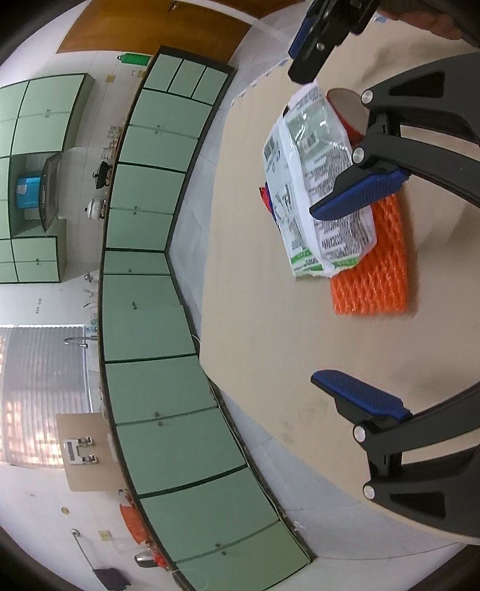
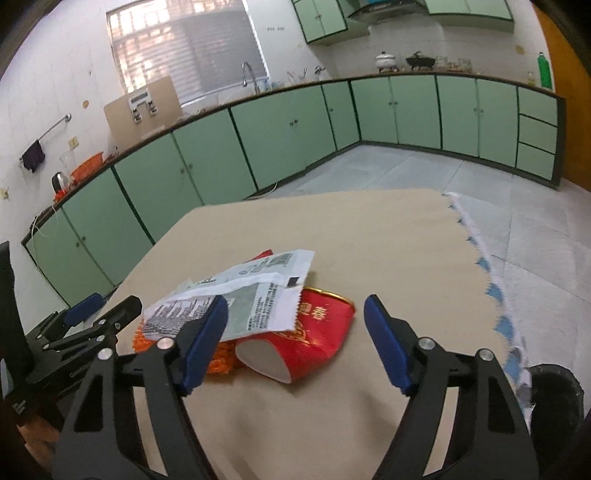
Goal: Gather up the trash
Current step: 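Grasp the clear snack wrapper on the red snack bag with the right gripper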
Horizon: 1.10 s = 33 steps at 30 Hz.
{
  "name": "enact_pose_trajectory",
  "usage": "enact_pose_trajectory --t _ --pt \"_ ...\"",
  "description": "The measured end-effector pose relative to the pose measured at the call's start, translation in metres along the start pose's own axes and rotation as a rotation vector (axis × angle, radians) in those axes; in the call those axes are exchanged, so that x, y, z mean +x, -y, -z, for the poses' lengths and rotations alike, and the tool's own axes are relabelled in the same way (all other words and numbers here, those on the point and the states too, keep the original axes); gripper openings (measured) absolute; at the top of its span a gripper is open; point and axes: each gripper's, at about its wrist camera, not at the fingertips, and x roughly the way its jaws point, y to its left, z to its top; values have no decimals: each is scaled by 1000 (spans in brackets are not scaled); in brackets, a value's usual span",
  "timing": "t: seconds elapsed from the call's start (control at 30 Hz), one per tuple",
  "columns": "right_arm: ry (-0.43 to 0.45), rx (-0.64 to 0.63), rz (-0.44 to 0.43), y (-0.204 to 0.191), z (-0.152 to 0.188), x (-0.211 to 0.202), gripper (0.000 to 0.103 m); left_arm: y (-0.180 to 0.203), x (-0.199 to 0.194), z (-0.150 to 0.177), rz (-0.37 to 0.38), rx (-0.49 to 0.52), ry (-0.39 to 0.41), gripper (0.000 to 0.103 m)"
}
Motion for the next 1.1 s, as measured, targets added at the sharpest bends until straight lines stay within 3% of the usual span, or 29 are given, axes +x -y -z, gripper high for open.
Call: enact_pose_trajectory --t 0.2,0.4,1.1 --pt "-51 9 -27 -6 -4 22 68 -4 12 1 0 -3 -19 82" --pt "-85 -2 -55 -11 -8 33 58 -3 21 3 3 1 -38 82" --pt "-67 -41 -104 -18 -8 20 10 -4 24 1 22 -5 -55 82"
